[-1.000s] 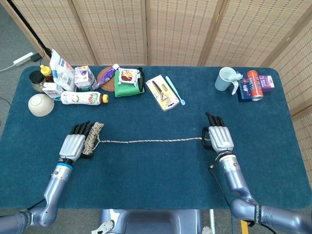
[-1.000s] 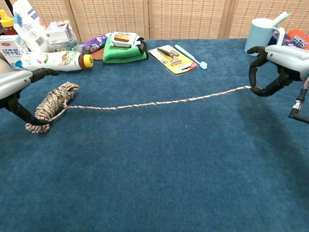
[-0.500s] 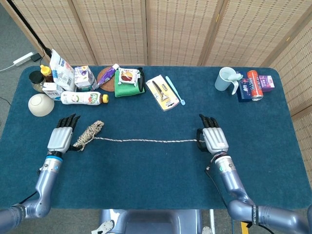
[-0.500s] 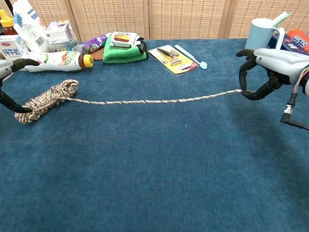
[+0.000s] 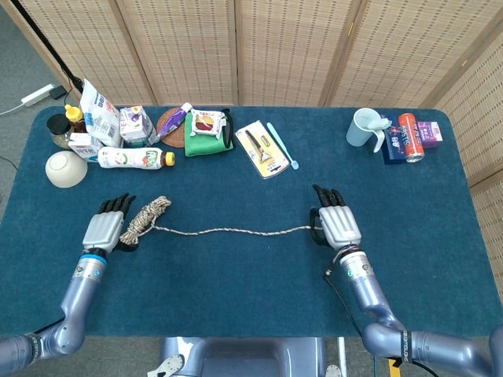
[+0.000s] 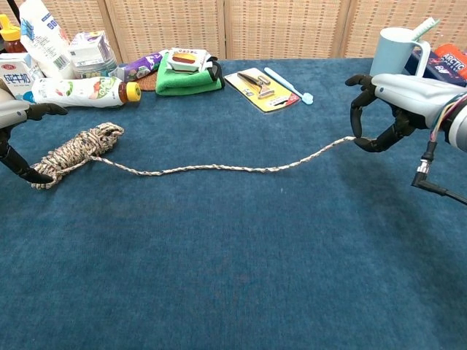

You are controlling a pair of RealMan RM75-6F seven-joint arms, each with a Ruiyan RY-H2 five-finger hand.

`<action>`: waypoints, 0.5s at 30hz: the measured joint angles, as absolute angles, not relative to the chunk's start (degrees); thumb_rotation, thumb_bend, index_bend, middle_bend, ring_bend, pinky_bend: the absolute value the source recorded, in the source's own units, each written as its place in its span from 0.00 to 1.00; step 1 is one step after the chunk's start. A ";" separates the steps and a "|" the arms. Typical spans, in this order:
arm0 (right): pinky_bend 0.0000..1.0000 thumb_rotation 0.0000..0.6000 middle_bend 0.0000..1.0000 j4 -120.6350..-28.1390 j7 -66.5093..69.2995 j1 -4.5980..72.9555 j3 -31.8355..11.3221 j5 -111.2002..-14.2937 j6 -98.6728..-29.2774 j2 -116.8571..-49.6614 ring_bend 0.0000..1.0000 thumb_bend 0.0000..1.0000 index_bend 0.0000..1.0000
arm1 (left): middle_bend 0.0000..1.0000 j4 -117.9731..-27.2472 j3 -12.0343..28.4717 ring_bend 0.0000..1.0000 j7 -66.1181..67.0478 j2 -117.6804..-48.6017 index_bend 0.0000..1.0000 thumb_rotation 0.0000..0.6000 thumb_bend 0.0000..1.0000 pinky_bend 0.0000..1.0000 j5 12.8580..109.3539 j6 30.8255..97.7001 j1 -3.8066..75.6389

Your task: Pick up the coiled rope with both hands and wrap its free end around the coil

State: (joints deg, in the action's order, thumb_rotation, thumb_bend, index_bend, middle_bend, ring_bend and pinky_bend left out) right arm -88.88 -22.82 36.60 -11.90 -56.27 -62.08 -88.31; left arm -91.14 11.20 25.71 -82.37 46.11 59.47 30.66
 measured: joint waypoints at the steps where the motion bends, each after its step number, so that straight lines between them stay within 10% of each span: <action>1: 0.00 1.00 0.00 -88.89 -22.77 36.55 -11.88 -56.29 -62.10 -88.24 0.00 0.49 0.63 | 0.00 -91.57 11.34 0.00 27.09 -82.61 0.00 1.00 0.14 0.00 44.34 59.95 31.06; 15: 0.00 1.00 0.00 -88.43 -21.68 36.23 -12.06 -56.11 -61.75 -87.57 0.00 0.49 0.63 | 0.00 -88.92 13.67 0.00 31.45 -89.19 0.00 1.00 0.20 0.11 36.95 67.05 33.95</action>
State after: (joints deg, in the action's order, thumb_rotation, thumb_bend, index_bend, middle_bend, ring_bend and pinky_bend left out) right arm -88.43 -21.68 36.23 -12.06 -56.11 -61.75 -87.57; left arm -88.92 13.67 31.45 -89.19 36.95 67.05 33.95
